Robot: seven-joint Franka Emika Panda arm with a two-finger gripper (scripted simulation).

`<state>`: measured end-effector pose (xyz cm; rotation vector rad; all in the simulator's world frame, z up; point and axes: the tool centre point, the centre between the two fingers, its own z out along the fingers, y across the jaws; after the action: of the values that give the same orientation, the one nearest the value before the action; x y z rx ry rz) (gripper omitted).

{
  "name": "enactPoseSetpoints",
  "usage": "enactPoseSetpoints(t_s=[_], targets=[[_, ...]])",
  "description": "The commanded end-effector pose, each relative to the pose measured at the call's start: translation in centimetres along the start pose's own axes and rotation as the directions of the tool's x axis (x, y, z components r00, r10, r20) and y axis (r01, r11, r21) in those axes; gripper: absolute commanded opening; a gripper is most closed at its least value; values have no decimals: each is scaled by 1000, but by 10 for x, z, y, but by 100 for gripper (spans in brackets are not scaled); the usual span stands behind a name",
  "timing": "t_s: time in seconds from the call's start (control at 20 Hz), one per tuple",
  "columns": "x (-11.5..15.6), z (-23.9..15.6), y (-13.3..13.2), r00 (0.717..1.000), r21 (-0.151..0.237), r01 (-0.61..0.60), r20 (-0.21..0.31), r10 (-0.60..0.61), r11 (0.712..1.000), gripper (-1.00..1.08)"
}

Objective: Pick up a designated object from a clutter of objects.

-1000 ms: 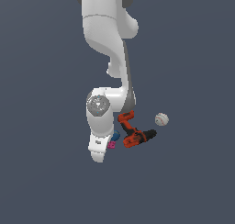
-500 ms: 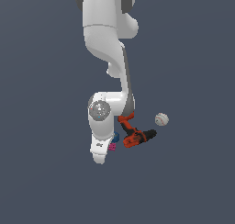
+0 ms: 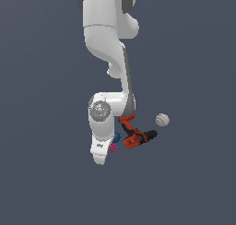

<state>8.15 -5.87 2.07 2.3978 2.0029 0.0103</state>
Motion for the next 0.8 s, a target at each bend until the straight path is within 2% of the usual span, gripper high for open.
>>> enactPoseSetpoints(t_s=[0.0,0.4,0.75], targets=[[3,1,-3,1000,6,6,-2,-6,1000,-100],[-8,-23,-11,1000,7,7,-2,-7,1000,-100],[-29,-69,-26,1000,8,8,-2,-8,1000,-100]])
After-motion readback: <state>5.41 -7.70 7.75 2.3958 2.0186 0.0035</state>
